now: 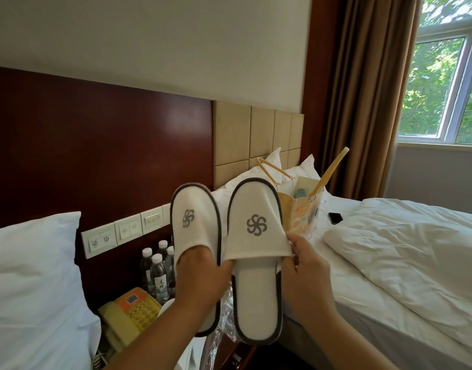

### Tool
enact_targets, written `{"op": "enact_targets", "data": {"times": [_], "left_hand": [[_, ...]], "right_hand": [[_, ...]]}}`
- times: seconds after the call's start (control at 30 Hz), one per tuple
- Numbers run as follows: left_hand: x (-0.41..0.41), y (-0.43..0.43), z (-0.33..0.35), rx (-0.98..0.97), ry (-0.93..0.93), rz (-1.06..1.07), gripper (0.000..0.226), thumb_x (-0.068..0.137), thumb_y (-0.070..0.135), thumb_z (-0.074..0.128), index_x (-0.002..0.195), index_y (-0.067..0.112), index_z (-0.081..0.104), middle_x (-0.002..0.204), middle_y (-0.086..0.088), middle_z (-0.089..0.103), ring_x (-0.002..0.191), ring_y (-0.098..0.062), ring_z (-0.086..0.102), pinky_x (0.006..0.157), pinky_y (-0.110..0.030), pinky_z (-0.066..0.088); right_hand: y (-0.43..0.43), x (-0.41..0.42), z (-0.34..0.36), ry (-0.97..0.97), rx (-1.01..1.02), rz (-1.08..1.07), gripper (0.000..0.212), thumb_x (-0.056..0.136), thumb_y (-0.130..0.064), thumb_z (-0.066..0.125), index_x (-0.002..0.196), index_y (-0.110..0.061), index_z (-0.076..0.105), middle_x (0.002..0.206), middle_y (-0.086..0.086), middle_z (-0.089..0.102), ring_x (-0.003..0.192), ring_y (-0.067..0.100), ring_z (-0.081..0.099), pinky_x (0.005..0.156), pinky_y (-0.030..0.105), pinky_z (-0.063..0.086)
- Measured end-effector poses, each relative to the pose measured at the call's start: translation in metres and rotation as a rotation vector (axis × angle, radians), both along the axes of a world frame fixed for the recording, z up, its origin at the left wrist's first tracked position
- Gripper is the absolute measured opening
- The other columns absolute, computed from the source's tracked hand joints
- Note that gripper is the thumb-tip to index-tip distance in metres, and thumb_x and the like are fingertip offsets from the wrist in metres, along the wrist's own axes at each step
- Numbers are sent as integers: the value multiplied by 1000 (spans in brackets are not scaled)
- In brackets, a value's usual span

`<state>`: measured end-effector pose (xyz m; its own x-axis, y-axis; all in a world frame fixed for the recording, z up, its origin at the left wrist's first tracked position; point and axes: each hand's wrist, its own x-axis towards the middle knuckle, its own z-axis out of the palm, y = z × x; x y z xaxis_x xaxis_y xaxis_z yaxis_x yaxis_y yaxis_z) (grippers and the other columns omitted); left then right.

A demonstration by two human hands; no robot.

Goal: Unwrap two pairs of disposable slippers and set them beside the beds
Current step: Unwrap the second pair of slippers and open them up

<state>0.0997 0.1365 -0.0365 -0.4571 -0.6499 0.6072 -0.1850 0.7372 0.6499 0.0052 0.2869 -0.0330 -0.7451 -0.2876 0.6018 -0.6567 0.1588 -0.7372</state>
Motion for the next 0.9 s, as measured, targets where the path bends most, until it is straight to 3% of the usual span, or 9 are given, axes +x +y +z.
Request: {"op": "enact_targets", "data": {"times": [0.13, 0.23, 0.33, 0.43, 0.57, 0.67, 0.77, 0.83, 0.9], "left_hand": [[-2, -3, -4, 161, 14, -65, 64, 80, 62, 57, 119, 11, 56, 108, -3, 61, 102, -26, 61, 85, -44, 57], [-4, 1, -3, 234, 80, -48, 61, 77, 62, 59, 116, 15, 57, 105, -1, 63, 99, -24, 62, 82, -41, 58], [-5, 0, 1, 364, 191, -161, 63, 74, 57, 62, 124, 21, 56, 111, 5, 64, 101, -14, 61, 82, -32, 57], [-6, 3, 1, 414, 185, -257, 31, 89, 41, 57, 119, 38, 53, 108, 20, 66, 93, 4, 61, 72, -10, 51], [-10, 6, -4, 524, 222, -332, 15, 101, 18, 47, 110, 25, 56, 97, 15, 65, 85, 12, 60, 63, -1, 43], [-13, 8, -6, 563, 138, -424, 16, 102, 14, 45, 108, 19, 58, 97, 10, 68, 92, -6, 65, 68, -9, 49], [-13, 11, -7, 512, -8, -468, 9, 102, 11, 42, 101, 17, 48, 96, 14, 60, 79, 3, 59, 69, -11, 46], [-12, 9, -4, 471, -29, -498, 20, 103, 14, 42, 111, 20, 59, 108, 6, 68, 96, -5, 65, 79, -12, 49], [-9, 5, -1, 463, -112, -488, 22, 103, 18, 41, 112, 18, 61, 96, 10, 68, 102, -10, 64, 71, -6, 47]], "right_hand": [[-6, 9, 0, -190, -115, 106, 36, 94, -17, 63, 109, -50, 63, 97, -20, 73, 82, 0, 69, 64, 20, 59], [-11, 11, 5, -377, -236, 244, 33, 94, -15, 64, 110, -44, 67, 97, -13, 77, 78, 9, 73, 60, 26, 59], [-10, 9, 11, -484, -307, 342, 39, 96, -5, 60, 113, -38, 72, 103, -10, 78, 94, 11, 74, 79, 44, 62], [-8, 6, 19, -581, -298, 566, 39, 95, -3, 59, 116, -32, 74, 114, 2, 75, 105, 23, 72, 87, 51, 59], [-1, 1, 28, -877, -386, 988, 49, 75, -20, 54, 121, -20, 71, 116, 10, 72, 94, 26, 72, 77, 42, 58], [-3, 3, 27, -1029, -331, 916, 40, 90, -34, 45, 100, -12, 77, 94, 17, 69, 74, 29, 68, 67, 40, 57], [-9, 0, 22, -1055, -340, 851, 36, 96, -34, 56, 112, -7, 74, 97, 15, 73, 76, 28, 71, 67, 40, 57], [-10, -2, 21, -1050, -354, 802, 32, 94, -29, 59, 111, -7, 75, 96, 15, 74, 74, 27, 72, 67, 41, 57], [-13, -6, 19, -1043, -350, 666, 26, 95, -24, 60, 105, -7, 76, 93, 15, 75, 69, 26, 72, 68, 41, 58]]}}
